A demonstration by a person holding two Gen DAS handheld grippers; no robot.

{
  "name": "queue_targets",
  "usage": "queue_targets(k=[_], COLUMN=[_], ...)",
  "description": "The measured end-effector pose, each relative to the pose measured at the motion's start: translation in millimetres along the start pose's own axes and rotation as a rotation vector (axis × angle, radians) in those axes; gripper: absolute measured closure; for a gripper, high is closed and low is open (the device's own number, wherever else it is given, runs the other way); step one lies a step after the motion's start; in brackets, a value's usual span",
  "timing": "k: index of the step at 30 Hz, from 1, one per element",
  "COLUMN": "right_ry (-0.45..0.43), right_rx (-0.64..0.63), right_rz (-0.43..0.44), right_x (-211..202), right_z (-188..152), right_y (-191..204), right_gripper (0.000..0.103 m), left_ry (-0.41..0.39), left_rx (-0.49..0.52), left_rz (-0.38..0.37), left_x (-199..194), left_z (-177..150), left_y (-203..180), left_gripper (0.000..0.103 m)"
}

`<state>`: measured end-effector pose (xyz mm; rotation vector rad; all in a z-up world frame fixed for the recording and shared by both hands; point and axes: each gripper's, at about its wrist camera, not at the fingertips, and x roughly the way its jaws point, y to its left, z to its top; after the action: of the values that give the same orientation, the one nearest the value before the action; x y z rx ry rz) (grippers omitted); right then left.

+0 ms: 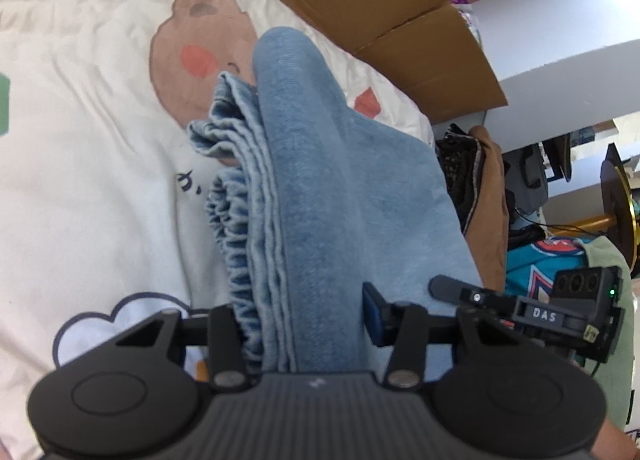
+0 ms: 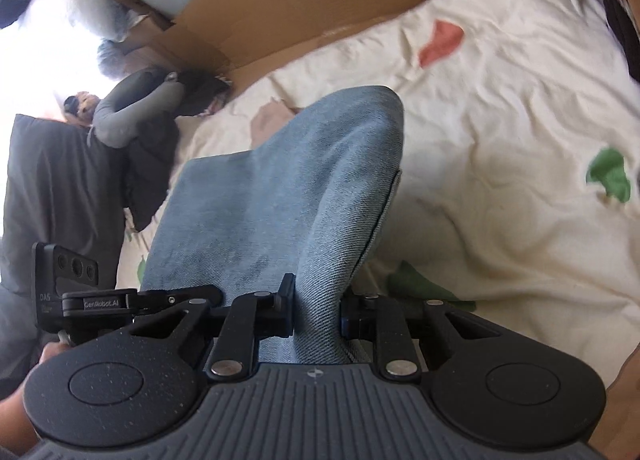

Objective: Fold clothes
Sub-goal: 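Pinch the jeans stack edge with the left gripper while the right gripper holds its edge, then lift the folded jeans with both grippers and carry them toward the brown garment stack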

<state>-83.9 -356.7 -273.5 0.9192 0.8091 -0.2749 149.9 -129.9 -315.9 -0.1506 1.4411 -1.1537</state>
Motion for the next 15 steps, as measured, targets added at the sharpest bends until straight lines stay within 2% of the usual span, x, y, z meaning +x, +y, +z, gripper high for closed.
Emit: queue_targets(k=[6, 9, 15], right_ry=[-0.055, -0.078, -0.090], right_rx=[-0.003, -0.055, -0.035], right_rz=[0.004, 0.006, 0.023], right_x=[-21.6, -29.8, -43.3], right_z=[-0.3, -2.5, -8.3], right_y=[12.0, 17.5, 8.5], right_gripper=[0.083, 0.083, 0.083], left_ry=[-0.014, -0.023, -0.017], left_rx=[0.056, 0.076, 0.097], left_rz=[0.008, 0.004, -0.009], left_x=[-12.7, -15.7, -11.5], left_z=[8.7, 7.9, 0.5], left_y=[-21.8, -27.0, -33.0], left_gripper=[0.055, 0.055, 0.055])
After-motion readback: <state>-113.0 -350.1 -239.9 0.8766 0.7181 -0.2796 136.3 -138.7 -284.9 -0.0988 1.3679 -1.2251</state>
